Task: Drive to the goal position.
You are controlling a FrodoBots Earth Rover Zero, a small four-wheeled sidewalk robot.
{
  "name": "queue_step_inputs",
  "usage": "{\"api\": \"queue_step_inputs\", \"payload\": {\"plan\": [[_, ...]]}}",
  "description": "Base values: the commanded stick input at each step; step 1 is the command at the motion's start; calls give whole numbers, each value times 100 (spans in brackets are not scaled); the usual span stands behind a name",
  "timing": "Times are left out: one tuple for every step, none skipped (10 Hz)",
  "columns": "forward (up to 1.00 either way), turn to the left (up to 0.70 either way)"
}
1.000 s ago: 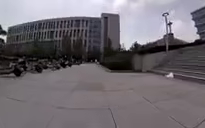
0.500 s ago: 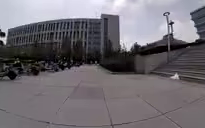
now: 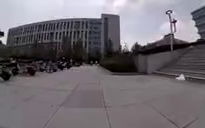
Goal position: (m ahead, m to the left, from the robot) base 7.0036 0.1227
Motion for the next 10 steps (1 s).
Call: {"api": "queue_step_inputs", "payload": {"plan": [[70,0],[70,2],[70,6],[70,2],[70,0],[70,0],[70,0],[70,0],[70,0],[70,-6]]}}
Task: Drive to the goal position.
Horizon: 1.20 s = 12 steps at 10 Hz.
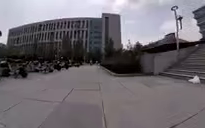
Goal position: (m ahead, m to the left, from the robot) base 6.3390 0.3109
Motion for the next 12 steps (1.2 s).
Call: {"api": "queue_step_inputs", "payload": {"plan": [[70,-13],[70,-12],[70,-2],[70,0],[70,0],[70,0],[70,-10],[70,-13],[70,-3],[70,-1],[70,0],[70,0]]}}
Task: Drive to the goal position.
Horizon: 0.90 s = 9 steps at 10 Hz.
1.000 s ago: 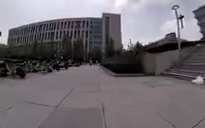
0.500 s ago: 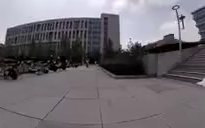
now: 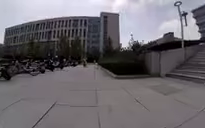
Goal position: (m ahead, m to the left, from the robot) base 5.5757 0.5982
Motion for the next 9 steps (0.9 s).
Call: {"api": "queue_step_inputs", "payload": {"plan": [[70,0],[70,-2],[70,-8],[70,-13],[70,0],[70,0],[70,0],[70,0],[70,0]]}}
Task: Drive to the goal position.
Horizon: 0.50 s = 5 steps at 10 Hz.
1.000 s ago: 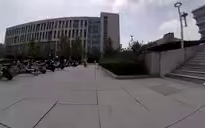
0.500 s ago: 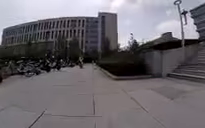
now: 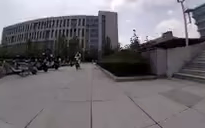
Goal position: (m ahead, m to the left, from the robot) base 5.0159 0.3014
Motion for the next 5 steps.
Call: {"api": "queue_step_inputs", "payload": {"plan": [[70,0],[70,0],[70,0],[70,0],[70,0]]}}
